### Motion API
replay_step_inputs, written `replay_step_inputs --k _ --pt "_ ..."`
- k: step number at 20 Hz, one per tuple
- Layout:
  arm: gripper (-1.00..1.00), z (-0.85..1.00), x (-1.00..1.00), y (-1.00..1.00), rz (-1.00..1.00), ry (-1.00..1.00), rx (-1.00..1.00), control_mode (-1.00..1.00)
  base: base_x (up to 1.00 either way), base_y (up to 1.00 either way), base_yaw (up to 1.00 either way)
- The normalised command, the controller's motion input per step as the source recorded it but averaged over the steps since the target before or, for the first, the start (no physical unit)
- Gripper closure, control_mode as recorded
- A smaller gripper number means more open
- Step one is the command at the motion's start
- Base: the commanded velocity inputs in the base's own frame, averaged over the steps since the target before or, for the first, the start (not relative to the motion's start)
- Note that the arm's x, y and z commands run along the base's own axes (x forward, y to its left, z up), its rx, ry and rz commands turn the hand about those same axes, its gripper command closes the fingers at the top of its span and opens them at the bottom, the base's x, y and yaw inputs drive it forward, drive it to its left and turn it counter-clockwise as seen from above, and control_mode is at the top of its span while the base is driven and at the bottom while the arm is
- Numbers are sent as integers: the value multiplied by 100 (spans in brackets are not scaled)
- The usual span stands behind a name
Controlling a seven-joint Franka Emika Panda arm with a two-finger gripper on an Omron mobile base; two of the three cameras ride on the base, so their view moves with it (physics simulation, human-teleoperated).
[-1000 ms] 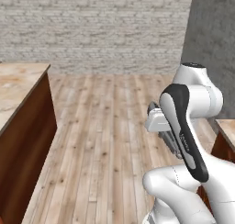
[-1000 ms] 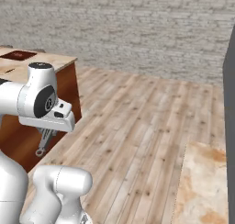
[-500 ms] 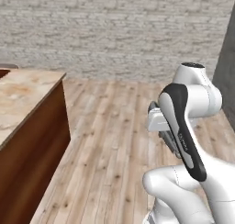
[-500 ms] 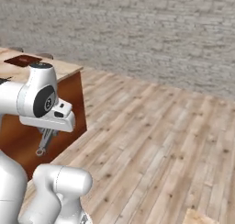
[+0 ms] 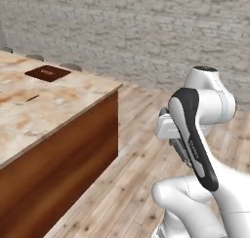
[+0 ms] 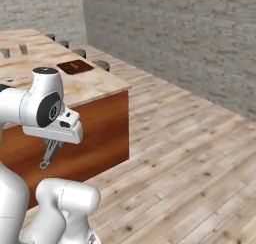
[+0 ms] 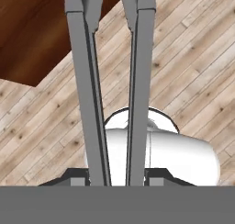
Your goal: Take the tongs from the drawer on the left and place them on the dining counter next to the tray containing the kebab skewer.
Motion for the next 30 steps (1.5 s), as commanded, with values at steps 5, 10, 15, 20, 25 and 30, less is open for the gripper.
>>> replay_step_inputs --k 5,10,15,20,25,30 --pt "100 0 0 0 0 0 0 100 100 -58 70" --pt "100 0 0 0 0 0 0 100 100 -75 67" --pt "100 0 0 0 0 0 0 100 98 -75 68" --pt "100 0 0 0 0 0 0 100 72 -68 74" --pt "100 0 0 0 0 0 0 100 4 -80 58" --pt "100 0 0 0 0 0 0 100 21 -91 54"
